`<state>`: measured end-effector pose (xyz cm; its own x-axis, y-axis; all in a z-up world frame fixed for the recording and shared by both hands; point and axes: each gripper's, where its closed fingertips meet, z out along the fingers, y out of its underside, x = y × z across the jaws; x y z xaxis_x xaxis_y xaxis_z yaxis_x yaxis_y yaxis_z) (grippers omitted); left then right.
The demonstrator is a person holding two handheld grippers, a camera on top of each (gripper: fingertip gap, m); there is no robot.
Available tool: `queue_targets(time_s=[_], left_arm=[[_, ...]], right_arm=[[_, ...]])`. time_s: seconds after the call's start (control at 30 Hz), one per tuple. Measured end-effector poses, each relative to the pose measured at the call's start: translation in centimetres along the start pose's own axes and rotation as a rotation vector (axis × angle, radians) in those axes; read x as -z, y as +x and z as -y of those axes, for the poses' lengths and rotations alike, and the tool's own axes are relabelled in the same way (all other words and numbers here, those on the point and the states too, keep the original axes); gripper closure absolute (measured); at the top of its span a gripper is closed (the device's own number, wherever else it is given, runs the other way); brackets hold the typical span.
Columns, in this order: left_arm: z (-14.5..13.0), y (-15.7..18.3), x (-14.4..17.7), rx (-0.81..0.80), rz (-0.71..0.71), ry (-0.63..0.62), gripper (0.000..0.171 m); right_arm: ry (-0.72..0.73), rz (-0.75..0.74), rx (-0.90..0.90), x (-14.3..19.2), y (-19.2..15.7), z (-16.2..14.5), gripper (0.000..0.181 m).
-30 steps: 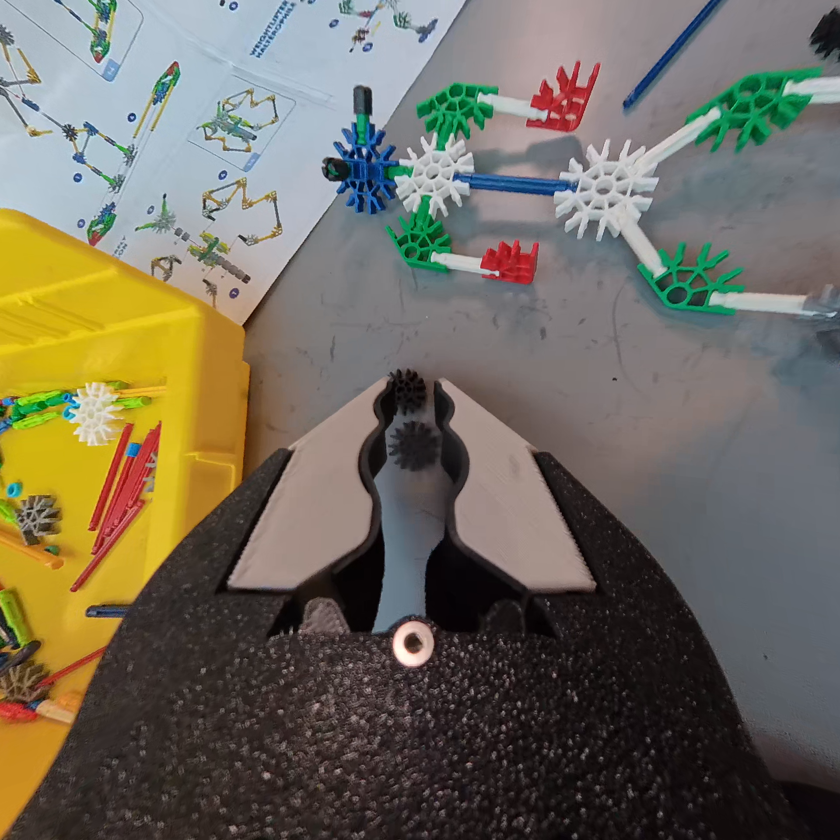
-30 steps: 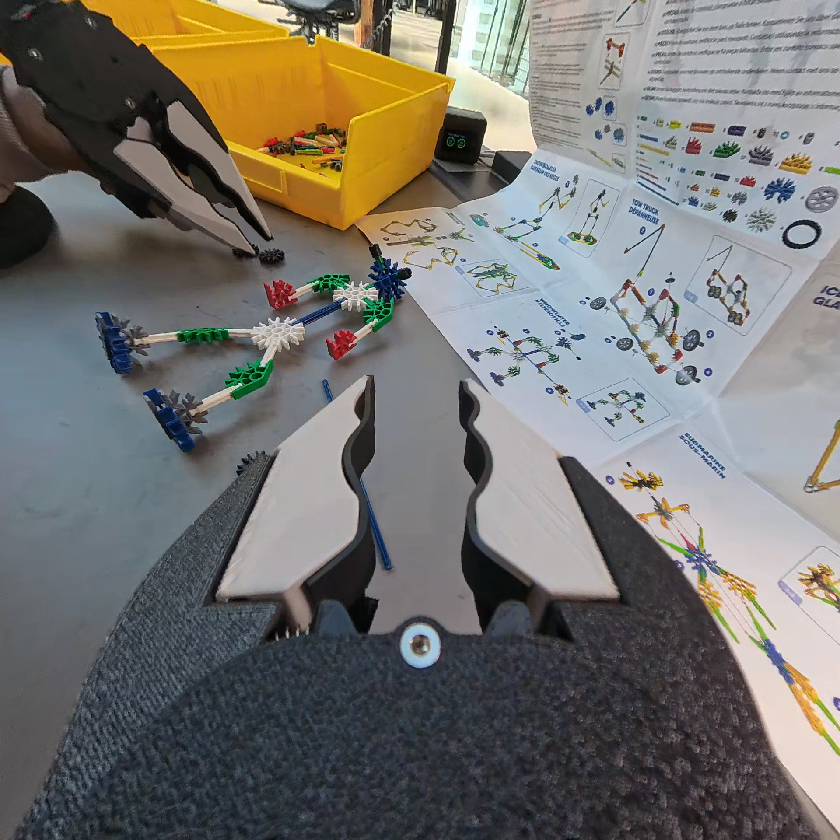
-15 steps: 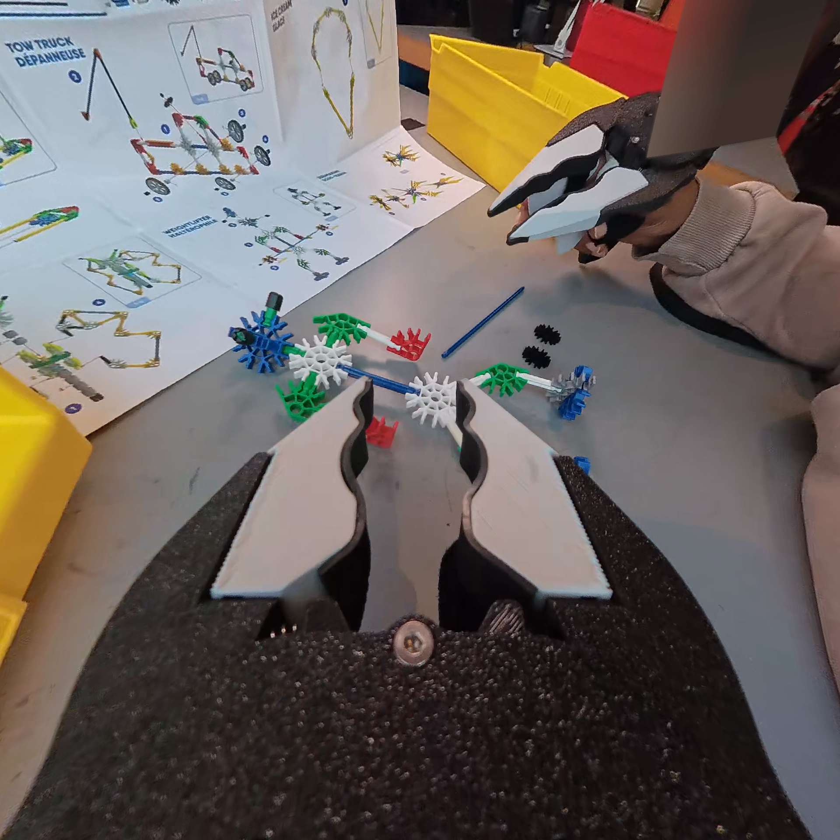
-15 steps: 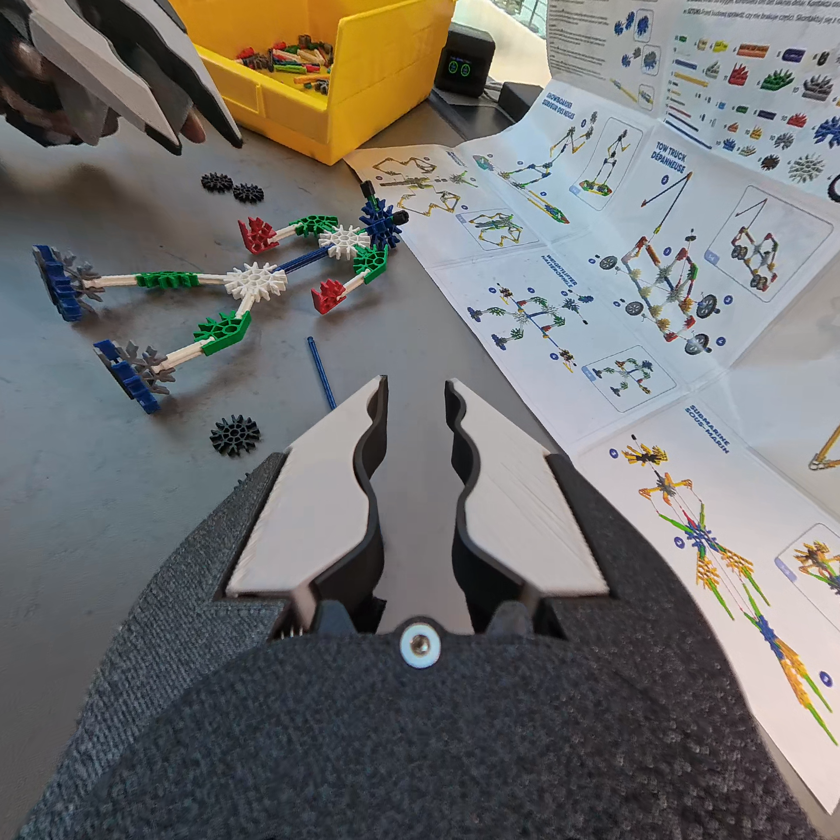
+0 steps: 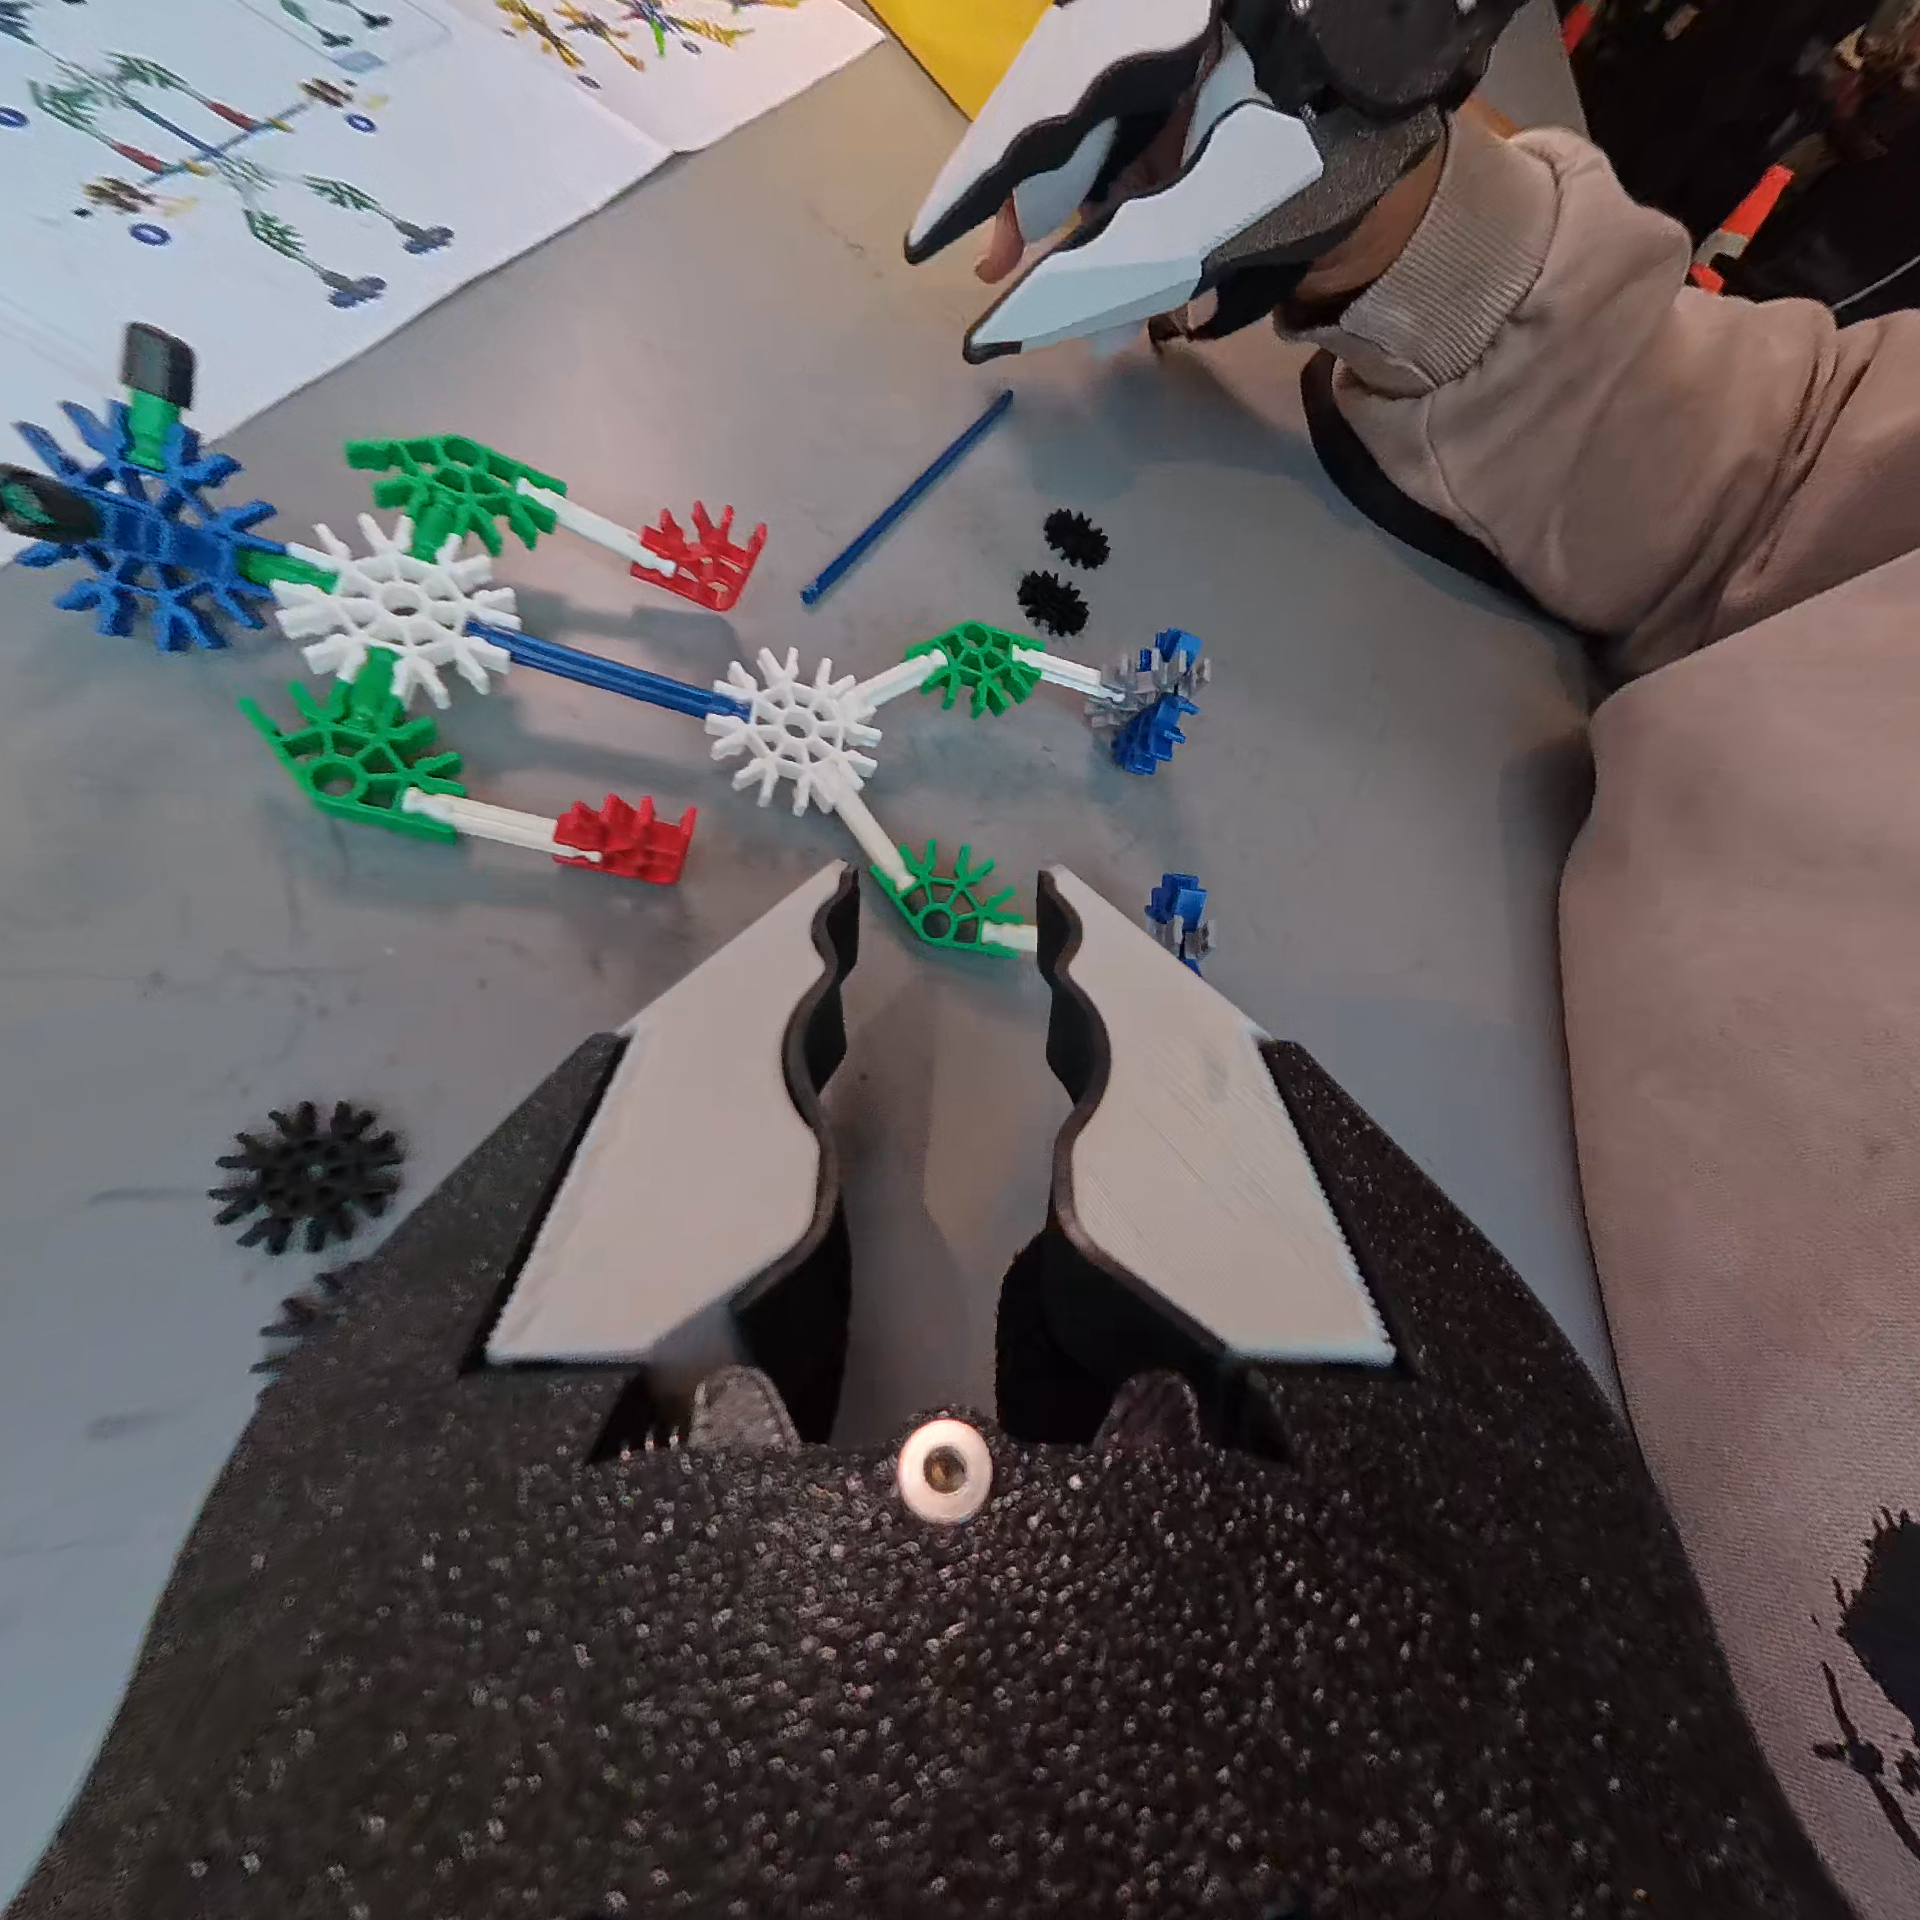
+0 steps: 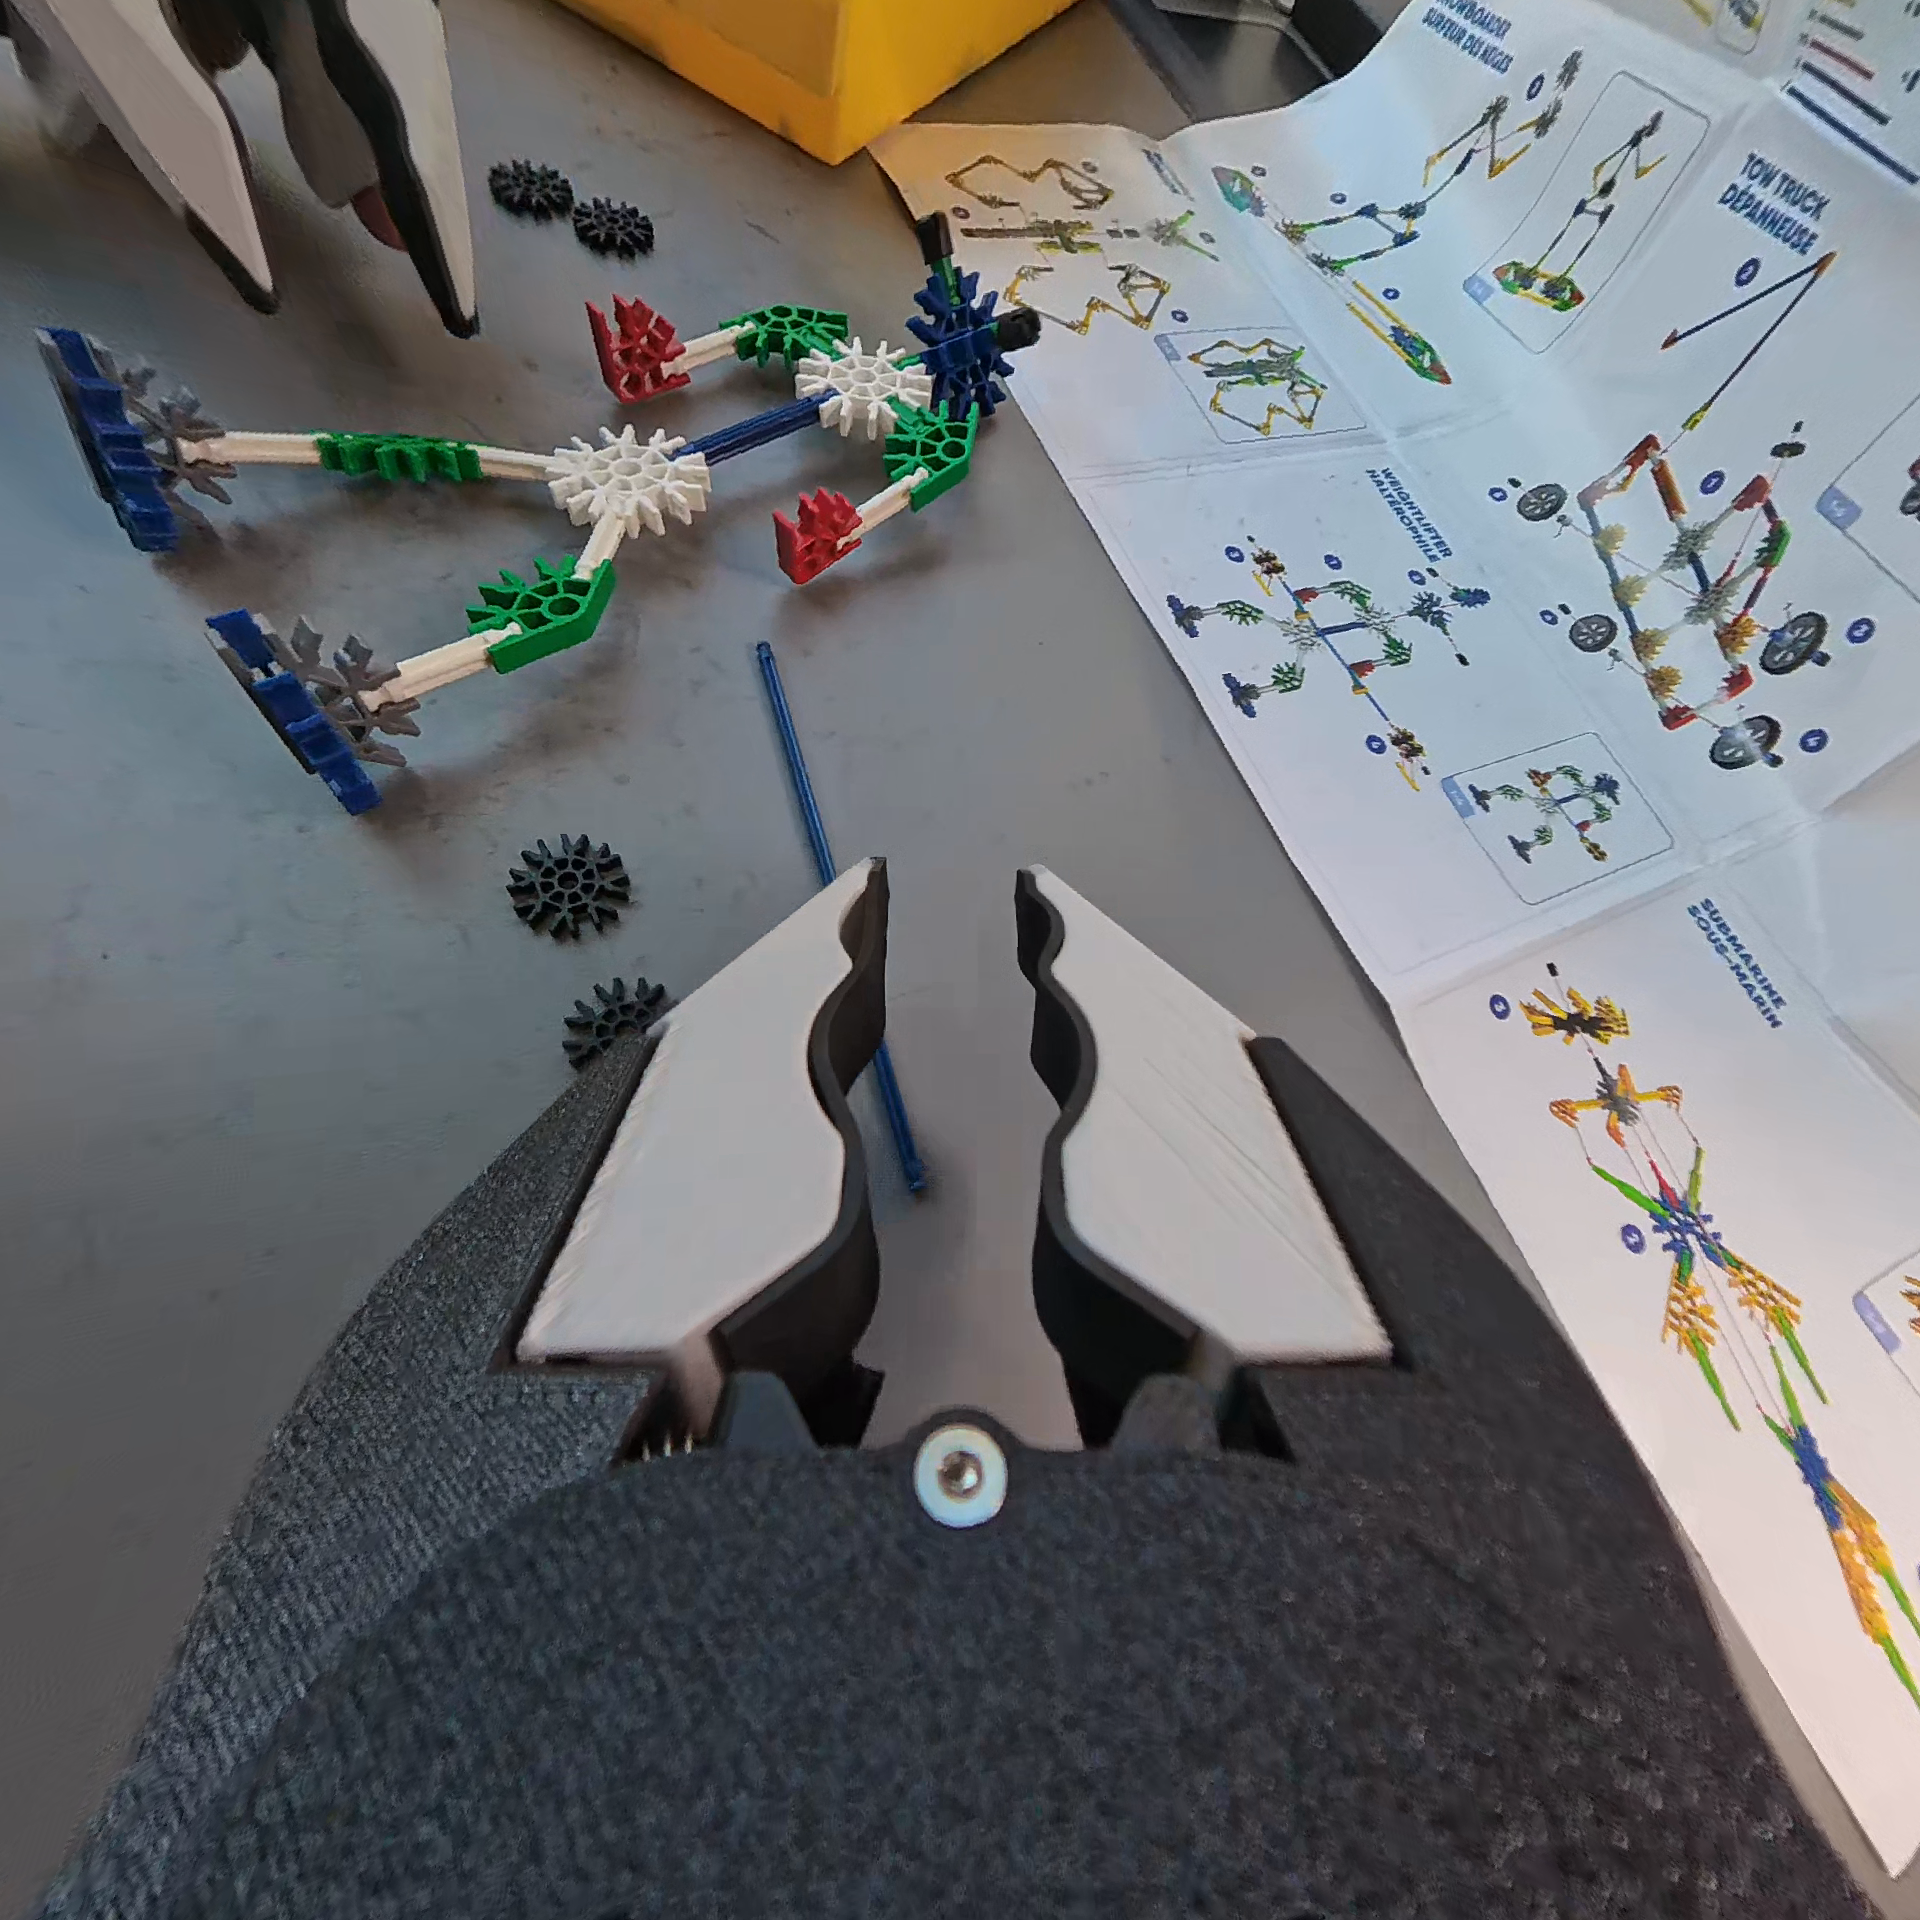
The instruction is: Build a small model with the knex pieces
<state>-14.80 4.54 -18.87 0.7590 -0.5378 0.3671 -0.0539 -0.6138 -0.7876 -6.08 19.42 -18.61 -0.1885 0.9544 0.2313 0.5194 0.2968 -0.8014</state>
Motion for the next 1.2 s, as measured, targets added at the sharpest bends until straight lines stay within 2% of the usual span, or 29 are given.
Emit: queue_targets(time_s=[0.17, 0.43, 0.67, 0.83, 0.93, 1.0, 1.07, 1.2], left_arm=[[-1.6, -0.3, -1.6, -0.106, 0.087, -0.121, 0.140], [-1.6, 0.4, -1.7, -0.193, 0.075, -0.129, 0.158], [-1.3, -2.0, -0.3, -0.175, 0.173, -0.109, 0.164], [-0.8, -2.9, 0.2, -0.149, 0.214, -0.075, 0.164], [-0.7, -2.3, 0.0, -0.129, 0.178, -0.062, 0.163], [-0.5, -1.5, -0.3, -0.111, 0.131, -0.047, 0.155], [-0.8, -1.0, -0.7, -0.098, 0.098, -0.065, 0.147], [-1.4, -1.2, -1.2, -0.124, 0.130, -0.107, 0.145]], right_arm=[[-0.121, 0.093, 0.054, -0.6, -2.1, -2.0, 0.160], [-0.168, 0.109, 0.038, -0.8, -2.5, -2.5, 0.165], [-0.199, 0.113, 0.014, -0.6, -2.7, -2.7, 0.169], [-0.221, 0.122, 0.001, -0.5, -3.0, -2.9, 0.173], [-0.228, 0.123, 0.005, -0.4, -3.1, -2.9, 0.176], [-0.229, 0.125, 0.012, -0.5, -3.2, -2.9, 0.178], [-0.230, 0.125, 0.018, -0.5, -3.3, -2.8, 0.180], [-0.228, 0.128, 0.019, -0.5, -3.3, -2.8, 0.180]])
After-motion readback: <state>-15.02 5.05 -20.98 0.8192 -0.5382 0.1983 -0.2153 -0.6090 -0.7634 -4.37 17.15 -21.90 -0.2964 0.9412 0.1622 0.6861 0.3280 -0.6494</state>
